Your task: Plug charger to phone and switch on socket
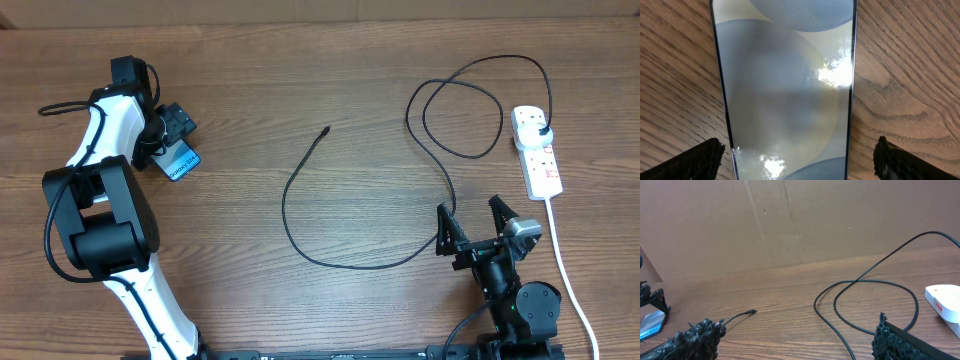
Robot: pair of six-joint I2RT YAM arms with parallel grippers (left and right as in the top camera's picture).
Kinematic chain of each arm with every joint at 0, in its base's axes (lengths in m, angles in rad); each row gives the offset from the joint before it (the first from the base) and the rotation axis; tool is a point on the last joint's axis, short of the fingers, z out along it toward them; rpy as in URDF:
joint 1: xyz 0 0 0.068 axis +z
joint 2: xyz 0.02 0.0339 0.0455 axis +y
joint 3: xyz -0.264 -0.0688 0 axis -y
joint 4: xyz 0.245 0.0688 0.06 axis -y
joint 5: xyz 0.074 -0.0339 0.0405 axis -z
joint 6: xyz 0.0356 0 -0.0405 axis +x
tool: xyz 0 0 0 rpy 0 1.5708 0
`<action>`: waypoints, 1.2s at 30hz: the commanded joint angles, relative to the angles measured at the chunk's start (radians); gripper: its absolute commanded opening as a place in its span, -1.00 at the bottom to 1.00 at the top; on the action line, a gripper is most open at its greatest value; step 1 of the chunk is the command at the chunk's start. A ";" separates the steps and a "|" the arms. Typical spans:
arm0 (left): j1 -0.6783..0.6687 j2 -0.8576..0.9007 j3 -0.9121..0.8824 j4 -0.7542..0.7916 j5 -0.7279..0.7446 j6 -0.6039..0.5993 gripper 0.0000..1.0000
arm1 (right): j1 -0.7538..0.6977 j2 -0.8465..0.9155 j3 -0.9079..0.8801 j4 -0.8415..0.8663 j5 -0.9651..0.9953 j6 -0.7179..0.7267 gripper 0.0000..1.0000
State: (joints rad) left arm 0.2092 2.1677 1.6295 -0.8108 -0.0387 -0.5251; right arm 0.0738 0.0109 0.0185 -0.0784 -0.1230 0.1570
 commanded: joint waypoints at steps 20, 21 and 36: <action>-0.009 0.020 -0.092 0.028 -0.013 -0.014 0.59 | 0.005 -0.008 -0.011 0.005 0.009 -0.005 1.00; -0.009 0.020 -0.092 0.020 -0.013 -0.014 0.59 | 0.005 -0.008 -0.011 0.005 0.009 -0.005 1.00; -0.019 0.020 -0.092 -0.138 -0.013 0.006 0.67 | 0.005 -0.008 -0.011 0.005 0.009 -0.005 1.00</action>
State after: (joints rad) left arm 0.2089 2.1601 1.5669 -0.9253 -0.0536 -0.5247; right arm 0.0734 0.0109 0.0185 -0.0788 -0.1226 0.1566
